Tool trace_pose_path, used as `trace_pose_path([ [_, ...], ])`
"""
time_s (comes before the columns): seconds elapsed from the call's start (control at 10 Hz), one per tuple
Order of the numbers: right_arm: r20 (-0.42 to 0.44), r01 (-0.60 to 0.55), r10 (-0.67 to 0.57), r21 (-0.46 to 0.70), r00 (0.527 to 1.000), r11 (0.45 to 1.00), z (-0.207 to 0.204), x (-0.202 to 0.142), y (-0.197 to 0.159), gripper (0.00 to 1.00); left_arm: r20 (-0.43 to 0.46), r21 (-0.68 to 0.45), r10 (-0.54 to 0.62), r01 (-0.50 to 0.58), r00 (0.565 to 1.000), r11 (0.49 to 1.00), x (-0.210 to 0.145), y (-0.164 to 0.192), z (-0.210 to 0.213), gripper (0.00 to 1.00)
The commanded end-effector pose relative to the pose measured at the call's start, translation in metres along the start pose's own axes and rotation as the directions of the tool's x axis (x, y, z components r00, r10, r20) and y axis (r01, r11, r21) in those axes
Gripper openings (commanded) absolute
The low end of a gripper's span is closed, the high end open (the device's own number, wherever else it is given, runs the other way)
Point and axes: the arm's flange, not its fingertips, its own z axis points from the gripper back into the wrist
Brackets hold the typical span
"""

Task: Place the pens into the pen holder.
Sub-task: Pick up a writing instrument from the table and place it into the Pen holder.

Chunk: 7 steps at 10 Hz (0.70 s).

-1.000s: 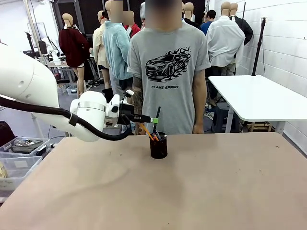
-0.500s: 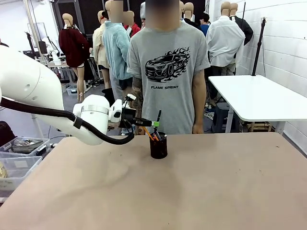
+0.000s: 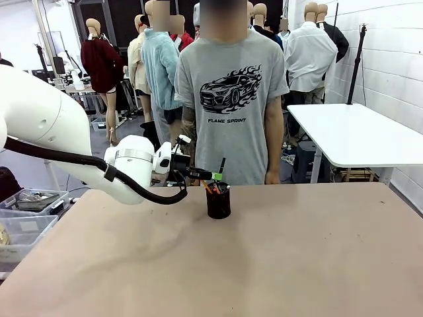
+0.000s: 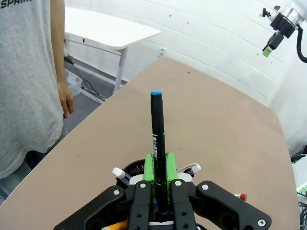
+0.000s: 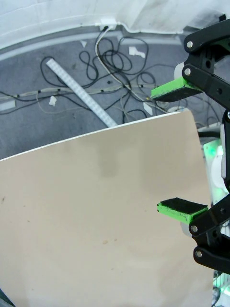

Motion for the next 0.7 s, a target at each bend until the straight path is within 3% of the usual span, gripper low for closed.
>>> trace_pose_path([
  [0.0,0.001,0.003,-0.003,-0.016,1.0,1.0,-0.001,-0.003,0.001,1.0,0.004,-0.003,-0.019,0.019,1.0,1.0,-0.002,-0.003,0.004,0.19],
  [0.3,0.001,0.003,-0.003,-0.016,1.0,1.0,-0.001,-0.003,0.001,1.0,0.008,0.012,-0.002,0.002,1.0,1.0,0.0,-0.006,0.012,0.72],
  [0.6,0.001,0.003,-0.003,-0.016,1.0,1.0,-0.001,-0.003,0.001,1.0,0.048,0.031,-0.004,0.002,0.999,1.0,0.017,-0.016,0.038,0.72],
])
